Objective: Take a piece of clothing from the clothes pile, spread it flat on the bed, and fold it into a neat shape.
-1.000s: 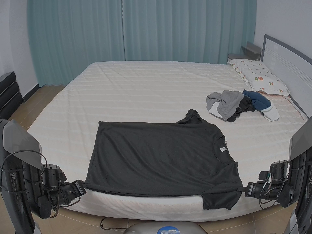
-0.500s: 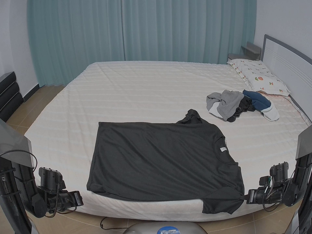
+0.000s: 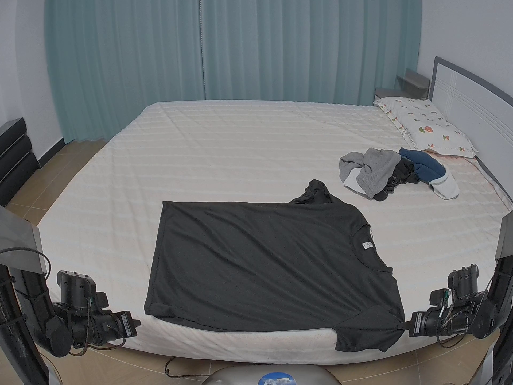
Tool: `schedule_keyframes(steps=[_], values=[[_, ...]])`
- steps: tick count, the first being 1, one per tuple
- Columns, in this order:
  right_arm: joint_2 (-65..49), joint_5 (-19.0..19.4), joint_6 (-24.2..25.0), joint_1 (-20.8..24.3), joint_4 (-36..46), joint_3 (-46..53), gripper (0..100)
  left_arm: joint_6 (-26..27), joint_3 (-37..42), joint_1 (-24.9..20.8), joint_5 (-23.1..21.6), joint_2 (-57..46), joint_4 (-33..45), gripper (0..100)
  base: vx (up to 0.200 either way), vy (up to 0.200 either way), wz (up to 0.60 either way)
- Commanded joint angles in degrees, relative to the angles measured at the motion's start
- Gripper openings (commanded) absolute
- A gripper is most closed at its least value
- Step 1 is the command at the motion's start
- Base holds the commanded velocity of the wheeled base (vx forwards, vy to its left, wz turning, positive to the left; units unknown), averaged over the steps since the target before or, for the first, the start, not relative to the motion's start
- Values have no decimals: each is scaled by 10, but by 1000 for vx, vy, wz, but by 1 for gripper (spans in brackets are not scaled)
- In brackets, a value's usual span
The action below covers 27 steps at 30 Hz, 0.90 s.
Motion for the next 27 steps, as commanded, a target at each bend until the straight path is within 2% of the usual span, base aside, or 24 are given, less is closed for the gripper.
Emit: schedule_keyframes(steps=[1,2,9,12,17,18,19,27], values=[[-1,5,0,3,-3,10,0,-2,-17,33,-52,28,-24,0,0,0,0],[-1,7,1,9,-5,10,0,-2,-26,36,-62,42,-30,100,0,0,0],[-1,16,8,21,-9,10,0,-7,-52,35,-77,75,-49,100,0,0,0],[-2,23,17,21,-20,9,0,-29,-101,32,-79,87,-47,100,0,0,0],[-2,23,17,21,-20,9,0,-29,-101,32,-79,87,-47,100,0,0,0],[-4,23,52,25,-35,10,0,-32,-113,-1,-75,96,-45,100,0,0,0],[-5,23,55,25,-35,10,0,-32,-111,-4,-75,98,-46,100,0,0,0],[1,24,60,26,-35,10,0,-32,-108,-7,-70,107,-47,100,0,0,0]])
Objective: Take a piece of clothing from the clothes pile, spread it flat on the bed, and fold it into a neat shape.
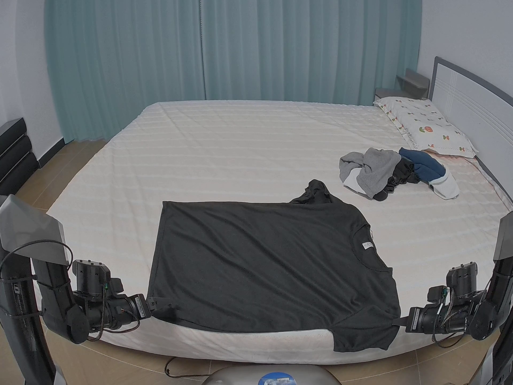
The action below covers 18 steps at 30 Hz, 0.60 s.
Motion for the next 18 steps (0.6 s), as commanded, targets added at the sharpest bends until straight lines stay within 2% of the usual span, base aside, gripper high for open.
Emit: schedule_keyframes(steps=[1,4,5,10,18], values=[[1,-1,1,1,0,10,0,1,1,-4,0,9,0,100,0,0,0],[-2,-1,1,1,1,10,0,1,-1,-8,0,17,-3,100,0,0,0],[-2,-1,1,1,1,10,0,2,1,-8,0,17,-3,0,0,0,0],[3,0,1,0,0,10,0,4,26,-8,1,18,-3,0,0,0,0],[1,-1,2,1,6,10,0,3,50,-3,27,14,-4,0,0,0,0]])
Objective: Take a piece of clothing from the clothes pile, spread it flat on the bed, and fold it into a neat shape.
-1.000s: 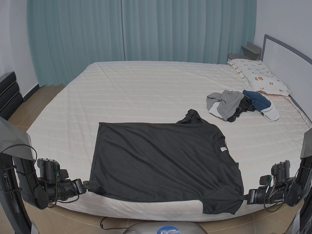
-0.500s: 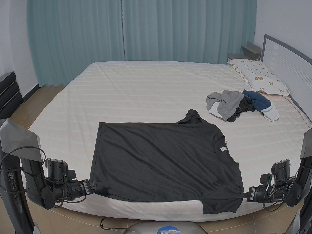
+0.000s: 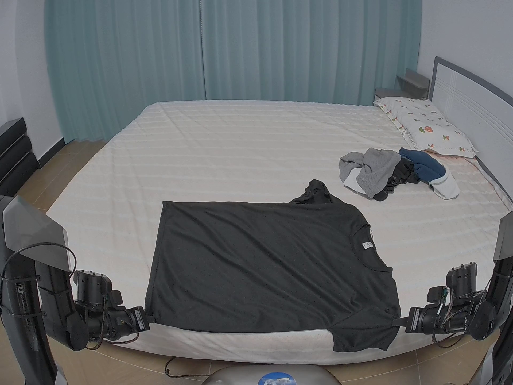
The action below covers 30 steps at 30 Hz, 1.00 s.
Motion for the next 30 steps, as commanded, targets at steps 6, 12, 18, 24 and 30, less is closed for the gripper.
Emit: schedule_keyframes(steps=[6,12,18,24,30], values=[[-5,-3,0,1,15,10,0,2,29,1,9,-23,1,0,0,0,0],[-4,-6,-6,6,47,10,0,8,40,1,35,-28,1,0,0,0,0],[-14,-29,-9,9,75,10,0,37,62,-1,64,-37,1,0,0,0,0],[-28,-31,-17,11,112,10,0,59,76,-1,82,-54,2,0,0,0,0],[-54,-31,-44,15,173,10,0,82,76,-1,103,-78,33,0,0,0,0]])
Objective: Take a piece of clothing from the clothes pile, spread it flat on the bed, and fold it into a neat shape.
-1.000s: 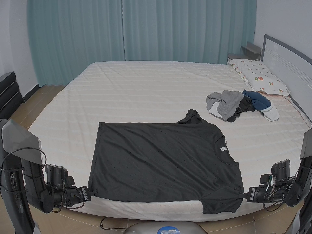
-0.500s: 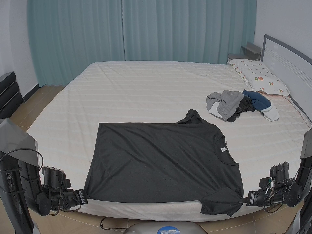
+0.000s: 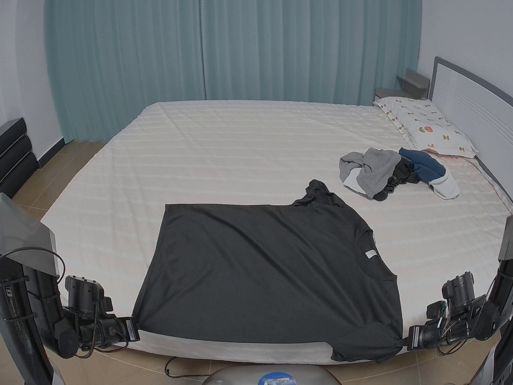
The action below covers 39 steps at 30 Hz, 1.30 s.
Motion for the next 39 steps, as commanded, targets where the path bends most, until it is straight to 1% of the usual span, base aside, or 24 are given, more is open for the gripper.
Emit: schedule_keyframes(steps=[1,3,7,8,10,13,17,22,27,32,35,39], values=[[-22,0,-15,5,21,10,0,16,9,1,5,-31,34,0,0,0,0],[-25,-3,-16,6,24,10,0,33,9,1,6,-53,70,0,0,0,0],[-19,-37,-18,16,26,10,0,56,9,1,12,-89,126,0,0,0,0],[-19,-49,-16,24,29,10,0,62,9,0,21,-98,139,0,0,0,0],[-22,-53,-17,30,40,10,0,66,9,-2,30,-101,152,0,0,0,0],[-32,-57,-17,41,60,10,0,77,9,-2,40,-102,171,0,0,0,0],[-48,-58,-16,41,67,10,0,94,9,-2,43,-104,193,0,0,0,0],[-64,-59,-17,42,89,10,0,95,9,-2,43,-119,209,0,0,0,0],[-88,-71,-19,42,122,10,0,124,9,-2,43,-146,259,0,0,0,0],[-114,-72,-30,42,159,10,0,129,9,-2,50,-166,287,0,0,0,0],[-119,-72,-32,42,164,10,0,137,9,-2,51,-174,301,0,0,0,0],[-134,-73,-31,42,178,10,0,153,3,-2,51,-196,347,0,0,0,0]])
